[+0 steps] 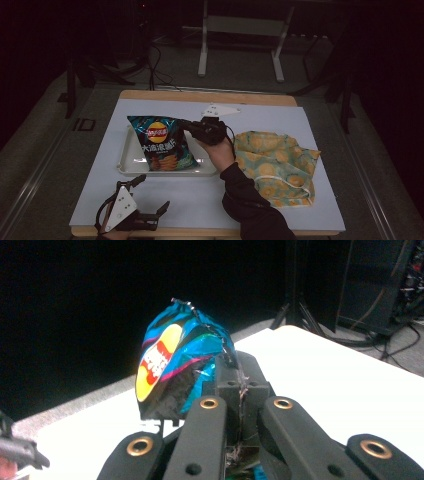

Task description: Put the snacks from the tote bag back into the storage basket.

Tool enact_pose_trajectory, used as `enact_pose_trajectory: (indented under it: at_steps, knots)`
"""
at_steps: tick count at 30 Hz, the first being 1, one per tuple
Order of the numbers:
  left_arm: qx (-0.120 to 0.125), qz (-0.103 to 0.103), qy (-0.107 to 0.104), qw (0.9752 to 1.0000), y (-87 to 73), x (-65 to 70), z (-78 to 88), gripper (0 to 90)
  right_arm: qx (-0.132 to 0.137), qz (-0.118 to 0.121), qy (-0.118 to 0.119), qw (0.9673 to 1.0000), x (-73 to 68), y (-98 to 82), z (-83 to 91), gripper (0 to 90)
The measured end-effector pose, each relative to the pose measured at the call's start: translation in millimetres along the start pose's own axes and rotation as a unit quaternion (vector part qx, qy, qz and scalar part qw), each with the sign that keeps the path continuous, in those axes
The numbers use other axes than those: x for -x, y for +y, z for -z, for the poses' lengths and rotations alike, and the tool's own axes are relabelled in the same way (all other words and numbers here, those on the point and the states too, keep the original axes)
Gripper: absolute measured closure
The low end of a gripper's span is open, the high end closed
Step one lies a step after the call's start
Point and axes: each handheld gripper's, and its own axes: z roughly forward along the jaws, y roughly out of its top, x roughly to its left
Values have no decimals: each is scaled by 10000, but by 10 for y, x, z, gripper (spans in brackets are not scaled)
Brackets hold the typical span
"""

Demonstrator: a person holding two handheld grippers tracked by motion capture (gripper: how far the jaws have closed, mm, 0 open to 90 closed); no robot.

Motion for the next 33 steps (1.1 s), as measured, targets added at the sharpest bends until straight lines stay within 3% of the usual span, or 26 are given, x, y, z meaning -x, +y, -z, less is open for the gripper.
enact_pose_trajectory:
  at_steps: [13, 23, 30, 33]
  knots:
    - [-6, 5, -1, 10000, 0, 1, -14, 2, -348, -151, -248, 9990, 285, -185, 162, 900]
    - [4, -13, -67, 10000, 4, 3, -18, 2, -649, -147, -382, 9970, 476, -203, -73, 900]
    - [18, 0, -95, 10000, 5, 5, -19, 2, -867, -298, -563, 9942, 645, -230, -210, 891]
    - [18, 3, -101, 9999, 5, 8, -19, 2, -911, -377, -669, 9929, 706, -244, -245, 842]
